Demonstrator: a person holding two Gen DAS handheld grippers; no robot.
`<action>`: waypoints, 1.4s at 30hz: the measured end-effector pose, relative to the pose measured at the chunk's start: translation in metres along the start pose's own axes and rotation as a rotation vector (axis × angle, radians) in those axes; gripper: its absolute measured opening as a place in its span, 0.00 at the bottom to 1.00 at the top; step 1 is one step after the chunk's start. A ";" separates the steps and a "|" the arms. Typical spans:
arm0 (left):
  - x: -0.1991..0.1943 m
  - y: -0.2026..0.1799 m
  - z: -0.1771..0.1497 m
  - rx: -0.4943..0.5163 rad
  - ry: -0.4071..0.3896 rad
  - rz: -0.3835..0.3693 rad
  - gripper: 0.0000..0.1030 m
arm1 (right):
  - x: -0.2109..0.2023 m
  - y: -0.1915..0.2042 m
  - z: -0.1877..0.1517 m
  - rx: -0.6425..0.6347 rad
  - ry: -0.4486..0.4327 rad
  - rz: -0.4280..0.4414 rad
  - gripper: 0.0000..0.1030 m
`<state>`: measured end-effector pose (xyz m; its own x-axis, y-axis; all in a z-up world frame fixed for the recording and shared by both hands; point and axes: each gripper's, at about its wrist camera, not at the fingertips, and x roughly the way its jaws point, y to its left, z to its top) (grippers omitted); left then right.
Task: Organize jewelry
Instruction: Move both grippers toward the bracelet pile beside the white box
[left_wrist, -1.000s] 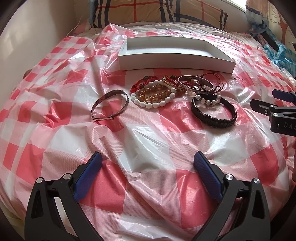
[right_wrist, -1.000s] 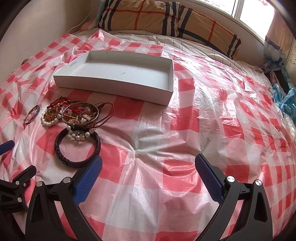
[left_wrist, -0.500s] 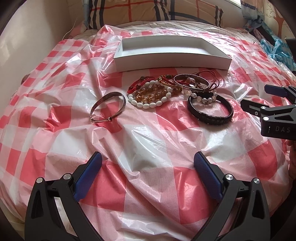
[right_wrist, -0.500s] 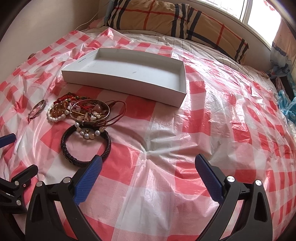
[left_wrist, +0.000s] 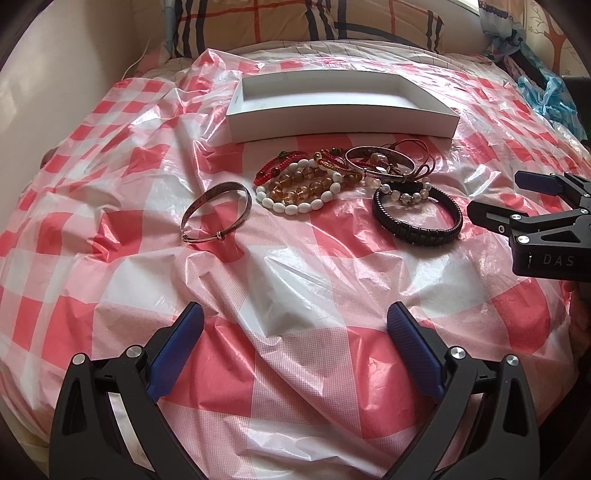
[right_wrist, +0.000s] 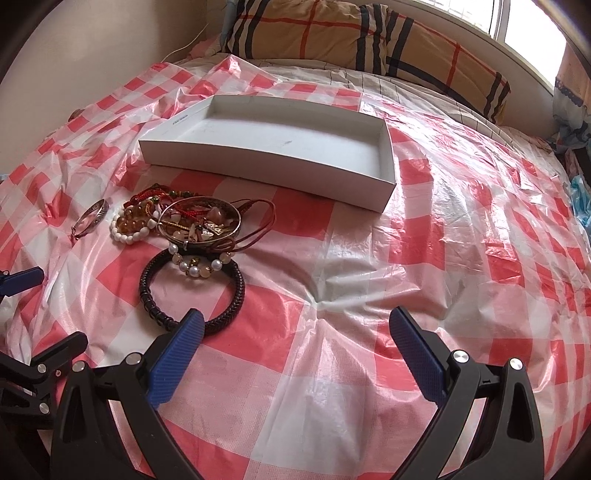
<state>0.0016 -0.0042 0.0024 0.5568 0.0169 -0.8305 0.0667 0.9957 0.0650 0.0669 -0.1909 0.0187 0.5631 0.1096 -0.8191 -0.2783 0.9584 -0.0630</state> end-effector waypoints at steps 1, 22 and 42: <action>-0.001 0.001 0.000 0.000 0.000 -0.001 0.93 | -0.001 0.000 0.000 0.003 -0.004 0.013 0.93; 0.010 0.031 0.051 -0.079 -0.018 -0.033 0.93 | -0.004 0.004 0.033 0.014 -0.091 0.150 0.93; 0.049 0.057 0.072 -0.142 0.033 0.025 0.93 | 0.054 0.033 0.070 -0.061 -0.011 0.279 0.93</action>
<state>0.0920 0.0466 0.0049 0.5293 0.0427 -0.8474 -0.0664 0.9978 0.0088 0.1422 -0.1354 0.0125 0.4665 0.3700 -0.8034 -0.4698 0.8732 0.1294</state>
